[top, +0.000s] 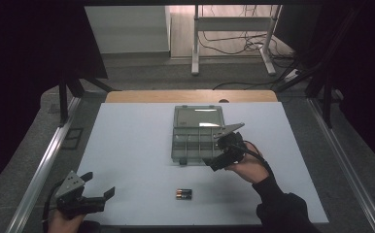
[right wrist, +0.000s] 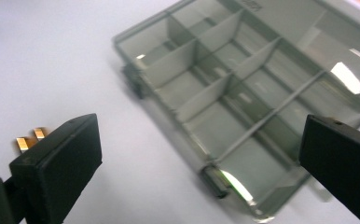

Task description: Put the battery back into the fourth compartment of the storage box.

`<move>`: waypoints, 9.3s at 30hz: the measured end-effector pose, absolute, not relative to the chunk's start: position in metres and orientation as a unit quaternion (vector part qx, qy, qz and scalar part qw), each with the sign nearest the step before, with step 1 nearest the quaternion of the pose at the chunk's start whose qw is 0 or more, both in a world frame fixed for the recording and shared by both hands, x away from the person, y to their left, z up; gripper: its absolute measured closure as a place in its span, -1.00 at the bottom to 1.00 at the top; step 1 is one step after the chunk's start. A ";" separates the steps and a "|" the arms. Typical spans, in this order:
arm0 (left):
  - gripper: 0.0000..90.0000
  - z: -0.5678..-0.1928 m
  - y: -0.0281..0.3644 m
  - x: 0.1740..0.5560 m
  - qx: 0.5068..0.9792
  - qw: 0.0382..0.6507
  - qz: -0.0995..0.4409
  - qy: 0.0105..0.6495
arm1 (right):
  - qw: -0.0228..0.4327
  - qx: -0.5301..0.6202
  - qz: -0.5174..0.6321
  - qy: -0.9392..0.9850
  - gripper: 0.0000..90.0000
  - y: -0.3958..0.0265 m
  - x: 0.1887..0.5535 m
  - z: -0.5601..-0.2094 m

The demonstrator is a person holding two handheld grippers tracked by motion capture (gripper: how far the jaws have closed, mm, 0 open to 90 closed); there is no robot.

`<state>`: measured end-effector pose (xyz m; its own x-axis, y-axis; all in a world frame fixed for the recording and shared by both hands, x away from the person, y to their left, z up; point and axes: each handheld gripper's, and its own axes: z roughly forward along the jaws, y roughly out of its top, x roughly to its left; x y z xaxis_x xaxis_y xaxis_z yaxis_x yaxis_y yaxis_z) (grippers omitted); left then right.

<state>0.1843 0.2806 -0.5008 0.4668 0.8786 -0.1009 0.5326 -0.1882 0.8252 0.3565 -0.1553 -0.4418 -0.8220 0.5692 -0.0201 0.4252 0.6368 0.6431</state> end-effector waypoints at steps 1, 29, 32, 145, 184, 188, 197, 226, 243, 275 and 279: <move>-0.94 -0.501 0.281 0.184 0.743 0.425 0.204 0.475 | 0.105 0.276 0.325 0.898 -1.00 -0.154 0.354 -0.442; -0.94 -0.501 0.280 0.184 0.744 0.425 0.203 0.474 | 0.068 0.205 0.289 0.933 -0.62 -0.105 0.315 -0.459; -0.94 -0.501 0.280 0.184 0.744 0.425 0.203 0.474 | 0.062 0.198 0.284 0.936 -0.52 -0.100 0.313 -0.463; -0.94 -0.501 0.281 0.185 0.743 0.427 0.199 0.474 | 0.096 0.263 0.288 0.916 0.70 -0.136 0.389 -0.448; -0.94 -0.501 0.282 0.185 0.742 0.431 0.197 0.475 | 0.146 0.370 0.271 0.876 0.55 -0.167 0.453 -0.470; -0.94 -0.501 0.282 0.185 0.741 0.432 0.197 0.474 | 0.149 0.365 0.288 0.873 0.31 -0.170 0.447 -0.461; -0.94 -0.501 0.282 0.185 0.742 0.433 0.197 0.473 | 0.154 0.332 0.296 0.882 -0.41 -0.170 0.426 -0.449; -0.94 -0.501 0.281 0.185 0.743 0.431 0.199 0.472 | 0.058 0.252 0.288 0.922 -1.00 -0.141 0.344 -0.448; -0.94 -0.501 0.281 0.185 0.745 0.430 0.199 0.470 | 0.017 0.170 0.224 0.959 -0.35 -0.095 0.307 -0.479; -0.94 -0.501 0.280 0.185 0.746 0.429 0.199 0.468 | 0.034 0.106 0.208 0.972 0.70 -0.076 0.294 -0.491; -0.94 -0.501 0.281 0.185 0.746 0.430 0.198 0.469 | 0.034 0.119 0.213 0.969 0.70 -0.079 0.298 -0.487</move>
<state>0.1851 0.2807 -0.5010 0.4822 0.8694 -0.1076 0.5288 -0.1909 0.8270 0.2981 -0.0791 -0.4868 -0.9696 0.2441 -0.0149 0.2154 0.8812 0.4208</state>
